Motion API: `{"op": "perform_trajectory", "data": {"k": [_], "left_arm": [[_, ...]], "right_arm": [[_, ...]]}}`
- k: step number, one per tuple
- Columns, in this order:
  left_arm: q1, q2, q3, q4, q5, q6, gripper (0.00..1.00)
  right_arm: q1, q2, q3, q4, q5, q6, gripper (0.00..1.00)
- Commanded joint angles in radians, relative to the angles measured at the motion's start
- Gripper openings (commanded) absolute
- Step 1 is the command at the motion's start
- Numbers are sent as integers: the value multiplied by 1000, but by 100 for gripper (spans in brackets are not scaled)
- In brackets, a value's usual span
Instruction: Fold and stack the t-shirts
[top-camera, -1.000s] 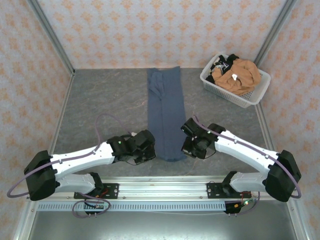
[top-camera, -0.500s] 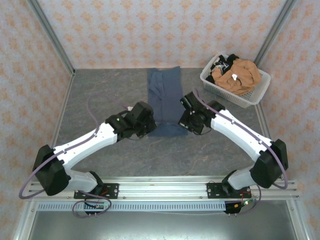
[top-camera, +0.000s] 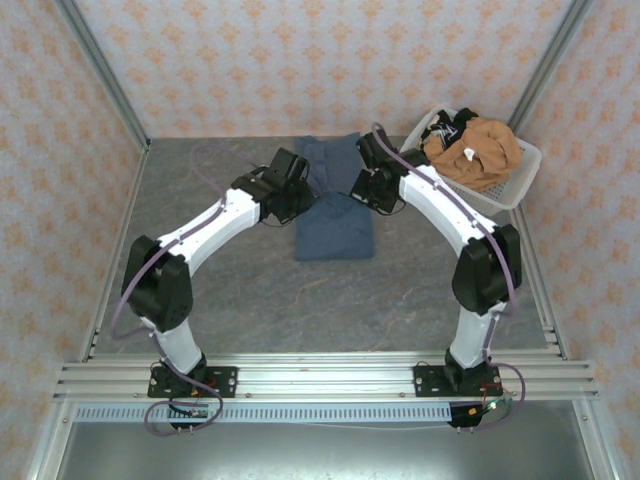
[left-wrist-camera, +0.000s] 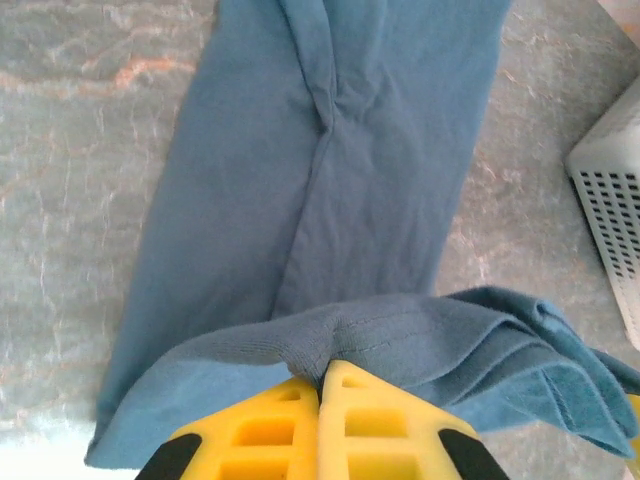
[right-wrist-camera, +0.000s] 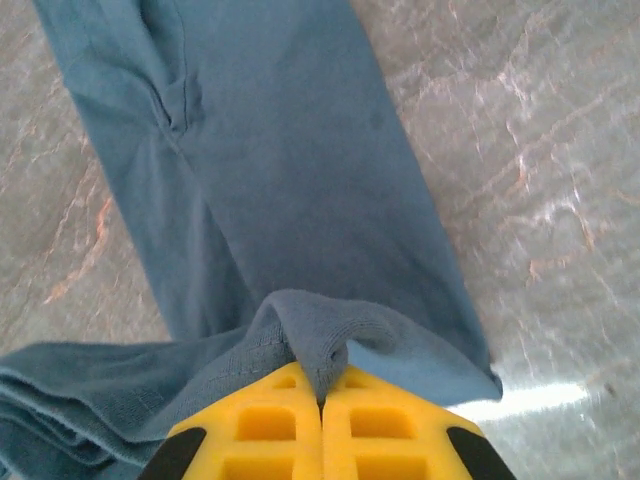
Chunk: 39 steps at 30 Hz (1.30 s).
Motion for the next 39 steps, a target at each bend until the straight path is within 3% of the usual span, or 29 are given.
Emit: {"op": "perform_trajectory", "data": {"k": [1,13,15,16,18,19,21,25,31,35,39], "left_arm": [[34,56,59,-37,21,54,0],[96,326,284,-91,71,94,0],[103,368,348,-143,50,104,2],[104,377,368,-160,38,106,12],[106,372,382,-175,18,100,49],[106,359,376,-169,16,99,57],[106,311,339,-152,13,91,62],[94,126,115,-65,16,34,64],[26,-125,-329,133,92,-171,61],[-8,-149,-493,308,144,-313,62],[-10,-96,-515,384,183,-387,62]], "right_arm": [[-29,75,78,-5,-18,-52,0],[-90,319,224,10,-106,-67,0],[-99,371,286,-4,-146,-90,19],[-102,393,321,-22,-156,-103,30],[-109,440,426,-109,-146,-137,47],[-110,450,463,-141,-134,-147,51],[-115,431,483,-174,-116,-153,57],[-117,271,316,-127,-94,-132,61],[-117,-46,-195,94,-158,-91,63],[-116,-170,-449,221,-254,-40,64],[-117,-199,-589,320,-304,25,64]]}}
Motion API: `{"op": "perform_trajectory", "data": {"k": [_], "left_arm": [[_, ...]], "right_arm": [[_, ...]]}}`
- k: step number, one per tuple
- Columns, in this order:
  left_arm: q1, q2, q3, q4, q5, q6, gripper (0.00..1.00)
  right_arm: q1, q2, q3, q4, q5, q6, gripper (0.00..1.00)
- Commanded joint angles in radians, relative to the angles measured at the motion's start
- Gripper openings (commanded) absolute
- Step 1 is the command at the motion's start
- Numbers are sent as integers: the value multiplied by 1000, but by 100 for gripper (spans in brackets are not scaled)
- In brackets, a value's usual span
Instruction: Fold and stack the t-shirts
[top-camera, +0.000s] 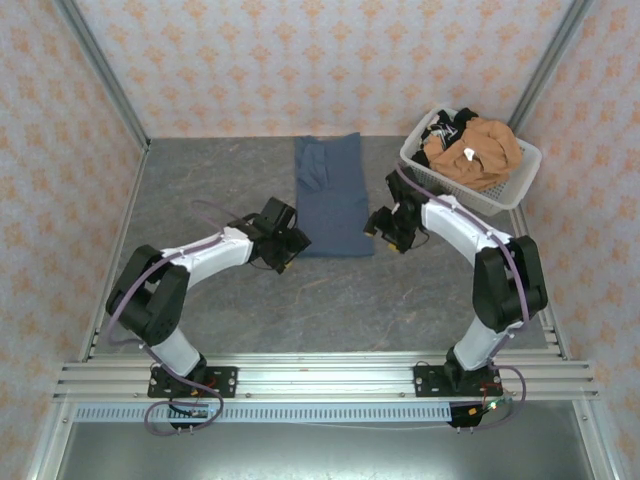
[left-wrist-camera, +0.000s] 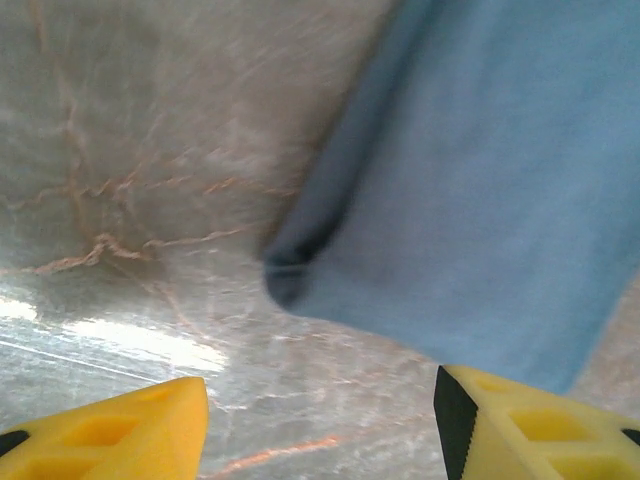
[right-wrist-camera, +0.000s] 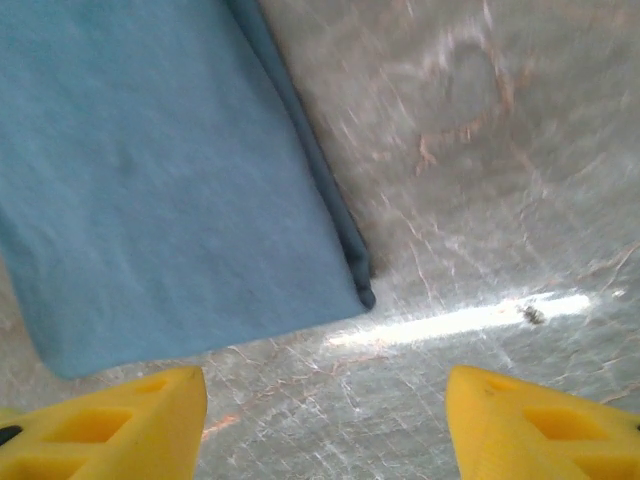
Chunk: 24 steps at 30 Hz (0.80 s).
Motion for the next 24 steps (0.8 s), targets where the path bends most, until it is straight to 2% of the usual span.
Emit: {"op": "perform_trajectory", "data": {"k": [1,6,15,20,24], "left_arm": [[7,35,3,136,30,-113,62],[19,96,29,124,16,-121,55],[34,189,90,120,5,-104,24],[44,207,127,98,0,-85,10],[49,197,142,62,-11,-59,2]], "right_arm": [[-1,-7,-87,139,-61,72,64],[-2,46,-106,188,-84,103,63],[-3,158,-51,201,-94,140,52],[1,220,7,209,-90,174,38],[4,247,48,209,-77,197,16]]}}
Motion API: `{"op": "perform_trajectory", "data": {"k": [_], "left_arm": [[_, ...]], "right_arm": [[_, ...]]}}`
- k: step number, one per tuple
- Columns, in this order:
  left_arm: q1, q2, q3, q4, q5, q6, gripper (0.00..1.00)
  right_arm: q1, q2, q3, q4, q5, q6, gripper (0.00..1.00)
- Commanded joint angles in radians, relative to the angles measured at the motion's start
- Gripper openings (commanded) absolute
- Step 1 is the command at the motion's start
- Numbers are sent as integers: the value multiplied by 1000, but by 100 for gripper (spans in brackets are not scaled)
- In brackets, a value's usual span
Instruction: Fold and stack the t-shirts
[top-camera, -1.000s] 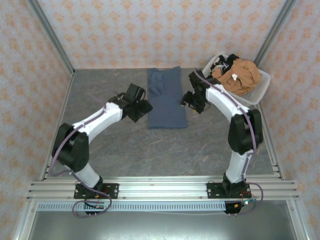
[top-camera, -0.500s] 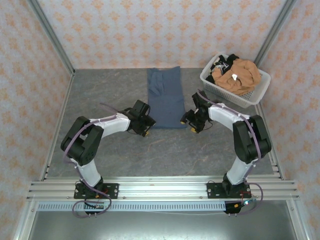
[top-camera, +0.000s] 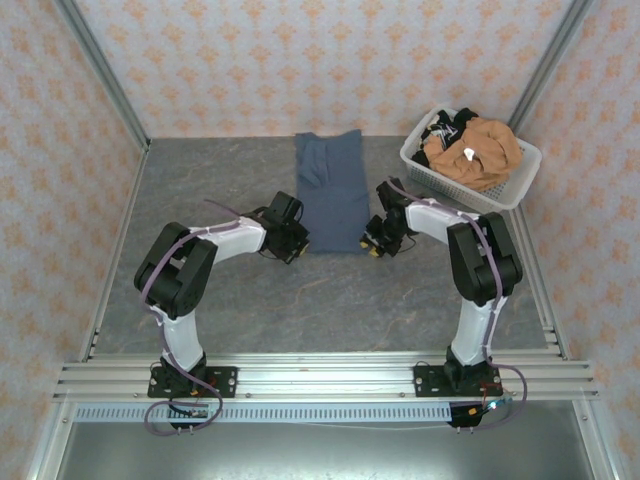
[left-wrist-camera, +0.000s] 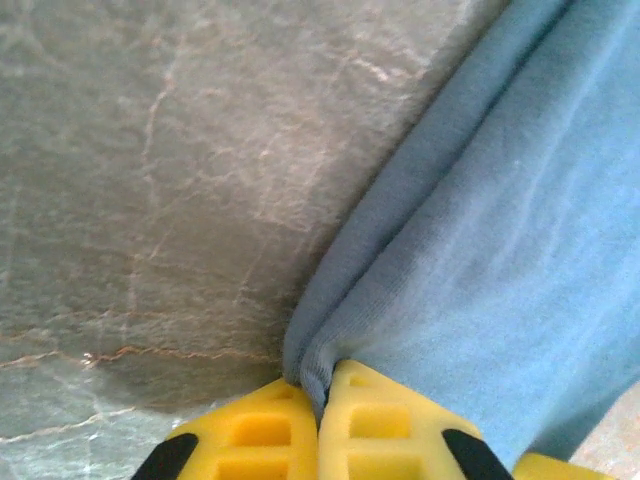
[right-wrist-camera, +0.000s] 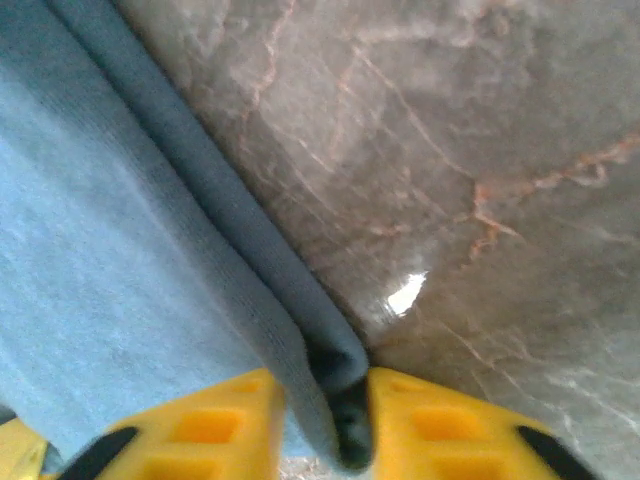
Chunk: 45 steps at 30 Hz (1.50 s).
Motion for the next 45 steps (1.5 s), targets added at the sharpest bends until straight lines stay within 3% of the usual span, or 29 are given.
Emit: {"op": "perform_trajectory", "data": {"k": [1,5,17,22,29,35,45], "left_arm": [[13,-9,30,-44,-37,36,0],[21,-44,35,-80,-52,69,0],[-23,-236,-34,-275,-12,225,0],[-129,-392,-116,-393,-1,277,0],[-305,-679,-201,-548,-40,230,0],[-361,-884,-151,-608,-76,167,0],[-355,-856,40,-663,-206,135,0]], "right_arm": [[8,24,46,29,23,33,12],[10,-20,55,4,66,38,0],[101,-274,-114,-125,96,25,0],[209,-454,-220,-234,113,45,0],[342,-718,-314,-404,72,120,0],[353,-881,-204,-557,53,181,0],[346,-731,91,-627,76,202,0]]}}
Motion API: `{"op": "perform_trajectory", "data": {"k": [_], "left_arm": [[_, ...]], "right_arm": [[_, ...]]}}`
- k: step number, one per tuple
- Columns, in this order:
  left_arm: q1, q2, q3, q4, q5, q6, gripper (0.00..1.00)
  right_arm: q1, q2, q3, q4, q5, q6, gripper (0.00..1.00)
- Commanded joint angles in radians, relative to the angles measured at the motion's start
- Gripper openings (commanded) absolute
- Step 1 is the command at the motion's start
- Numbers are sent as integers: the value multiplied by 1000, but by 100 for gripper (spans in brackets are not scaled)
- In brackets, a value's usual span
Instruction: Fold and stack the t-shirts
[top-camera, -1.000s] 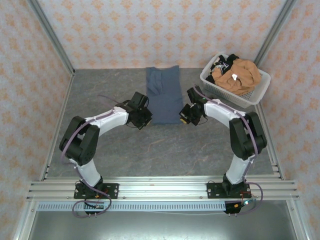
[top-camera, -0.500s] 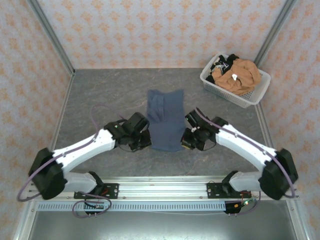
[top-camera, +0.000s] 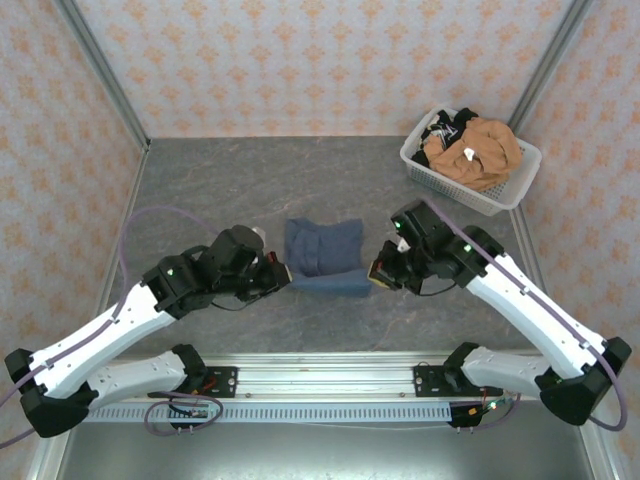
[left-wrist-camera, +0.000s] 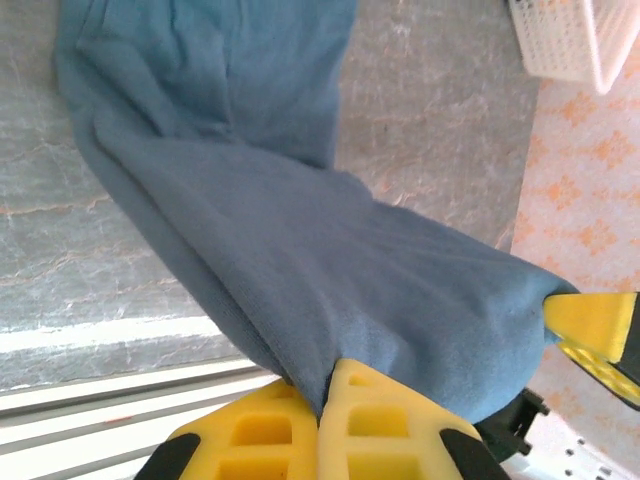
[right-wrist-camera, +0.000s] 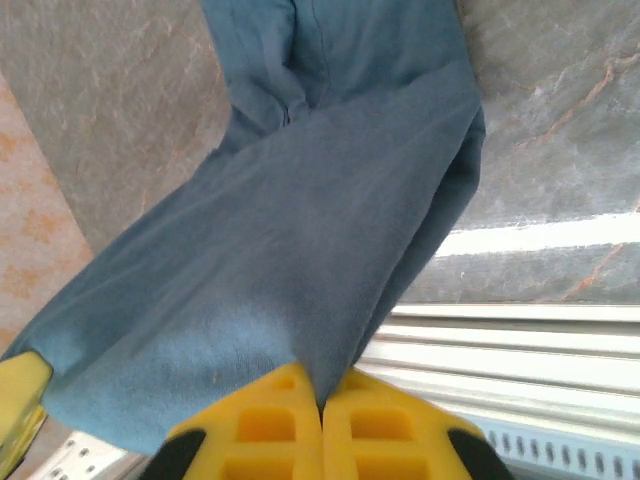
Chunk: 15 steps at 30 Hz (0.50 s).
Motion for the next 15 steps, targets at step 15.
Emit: {"op": "perform_trajectory", "data": {"k": [15], "left_arm": [[272,332,195,-1,-16,62,0]], "right_arm": [[-180,418,334,-10,28,-86,0]]}}
